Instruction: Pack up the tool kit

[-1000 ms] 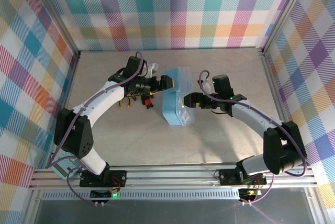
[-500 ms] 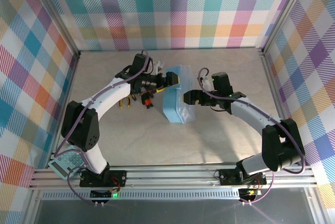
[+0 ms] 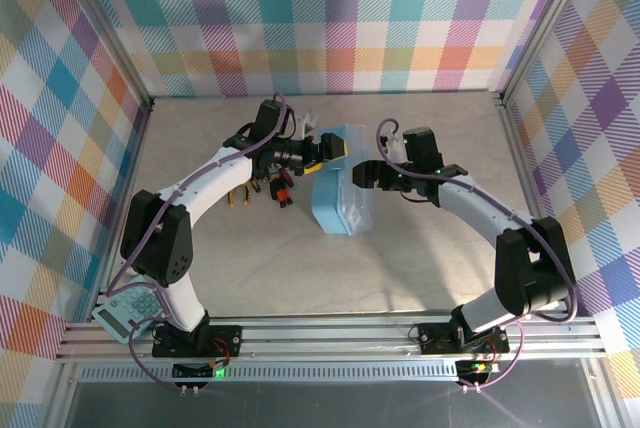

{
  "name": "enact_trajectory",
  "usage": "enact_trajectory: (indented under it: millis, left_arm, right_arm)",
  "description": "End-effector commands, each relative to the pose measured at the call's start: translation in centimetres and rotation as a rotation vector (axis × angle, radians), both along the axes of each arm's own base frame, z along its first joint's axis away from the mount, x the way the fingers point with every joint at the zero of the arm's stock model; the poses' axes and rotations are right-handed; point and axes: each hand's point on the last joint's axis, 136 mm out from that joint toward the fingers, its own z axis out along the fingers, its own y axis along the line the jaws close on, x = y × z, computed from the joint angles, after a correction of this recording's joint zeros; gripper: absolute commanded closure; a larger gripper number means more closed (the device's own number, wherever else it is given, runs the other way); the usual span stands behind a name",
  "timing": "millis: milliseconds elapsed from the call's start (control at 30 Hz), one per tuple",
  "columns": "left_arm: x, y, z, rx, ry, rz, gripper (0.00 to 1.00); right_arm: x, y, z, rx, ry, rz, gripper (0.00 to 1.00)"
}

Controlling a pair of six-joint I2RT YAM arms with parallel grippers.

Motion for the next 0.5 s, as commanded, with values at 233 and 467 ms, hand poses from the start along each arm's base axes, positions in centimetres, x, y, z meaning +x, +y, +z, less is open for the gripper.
enact_trajectory:
  millis: [233, 467]
  left_arm:
    - [0.1, -1.7, -1.3, -0.056, 0.049, -0.040, 0.00]
    - [-0.4, -3.5, -1.2, -0.115, 0.062, -0.102, 0.00]
  right_arm:
    - [1.3, 1.3, -1.2, 0.041, 0.037, 0.035, 0.45]
    - [0.4, 2.7, -2.2, 0.056, 0.069, 0.089, 0.54]
